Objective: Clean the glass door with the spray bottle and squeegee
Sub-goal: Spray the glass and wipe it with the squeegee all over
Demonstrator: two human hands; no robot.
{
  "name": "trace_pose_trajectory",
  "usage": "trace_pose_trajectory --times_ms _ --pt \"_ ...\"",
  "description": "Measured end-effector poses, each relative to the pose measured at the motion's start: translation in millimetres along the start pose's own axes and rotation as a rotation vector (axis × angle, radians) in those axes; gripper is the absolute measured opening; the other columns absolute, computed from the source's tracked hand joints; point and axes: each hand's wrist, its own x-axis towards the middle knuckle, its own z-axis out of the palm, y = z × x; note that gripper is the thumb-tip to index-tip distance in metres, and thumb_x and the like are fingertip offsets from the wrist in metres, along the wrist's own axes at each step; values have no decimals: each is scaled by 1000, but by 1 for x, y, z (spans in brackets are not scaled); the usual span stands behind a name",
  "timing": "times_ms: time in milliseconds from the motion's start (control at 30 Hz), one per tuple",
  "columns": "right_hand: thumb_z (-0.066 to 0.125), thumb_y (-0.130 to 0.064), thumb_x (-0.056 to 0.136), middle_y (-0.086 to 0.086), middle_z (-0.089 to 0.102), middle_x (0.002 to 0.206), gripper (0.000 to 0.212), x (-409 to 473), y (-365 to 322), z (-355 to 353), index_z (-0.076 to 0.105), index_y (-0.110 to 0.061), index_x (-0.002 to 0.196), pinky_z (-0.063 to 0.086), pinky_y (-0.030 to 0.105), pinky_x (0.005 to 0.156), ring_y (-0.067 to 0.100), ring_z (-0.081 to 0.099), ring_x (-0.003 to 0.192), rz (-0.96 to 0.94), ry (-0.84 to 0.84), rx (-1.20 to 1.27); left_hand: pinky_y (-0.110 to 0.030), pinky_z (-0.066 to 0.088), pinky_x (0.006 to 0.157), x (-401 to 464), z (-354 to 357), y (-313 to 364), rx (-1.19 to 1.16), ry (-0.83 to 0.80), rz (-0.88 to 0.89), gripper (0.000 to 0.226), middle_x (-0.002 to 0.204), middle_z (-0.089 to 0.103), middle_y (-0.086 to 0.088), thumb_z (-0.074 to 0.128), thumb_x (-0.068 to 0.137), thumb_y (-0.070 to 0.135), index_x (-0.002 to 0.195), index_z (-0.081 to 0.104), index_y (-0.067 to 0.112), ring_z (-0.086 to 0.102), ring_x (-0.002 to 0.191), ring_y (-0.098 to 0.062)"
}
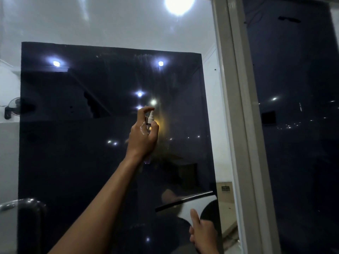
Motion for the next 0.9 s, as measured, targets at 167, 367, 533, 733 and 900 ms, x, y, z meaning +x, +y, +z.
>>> trace_pose_trajectory --times_ms 167,367,533,733,900 --pt "46 -56 100 3 57 42 69 1 -14 -18 58 -10 51 39 24 52 12 53 37 -31 46 -37 -33 42 60 2 16 9 40 -21 9 33 75 58 5 49 100 12 133 48 20 54 61 -15" --pt "45 -55 101 -3 54 43 57 35 -174 -43 59 -14 64 33 18 37 6 44 33 -375 94 304 -36 47 68 32 13 15 55 17 40 33 96 66 -10 49 100 13 133 49 20 57 70 -21" --pt "48 -54 101 0 56 55 50 76 -354 -73 59 -13 75 30 15 35 7 41 28 -534 57 497 -53 55 69 65 10 21 63 28 97 32 79 62 -11 48 102 14 133 46 23 62 70 -33" --pt "46 -55 101 0 55 57 53 98 -415 -75 58 -11 73 36 15 40 9 37 29 -448 -24 382 -44 54 70 62 10 13 65 24 150 33 80 62 2 49 102 15 134 46 24 64 73 -23" --pt "45 -62 98 -5 52 44 56 105 -345 -59 59 -14 72 35 15 37 9 40 28 -387 -30 329 -36 48 55 33 20 -13 43 32 109 31 69 58 8 49 102 13 131 48 25 56 56 -10"
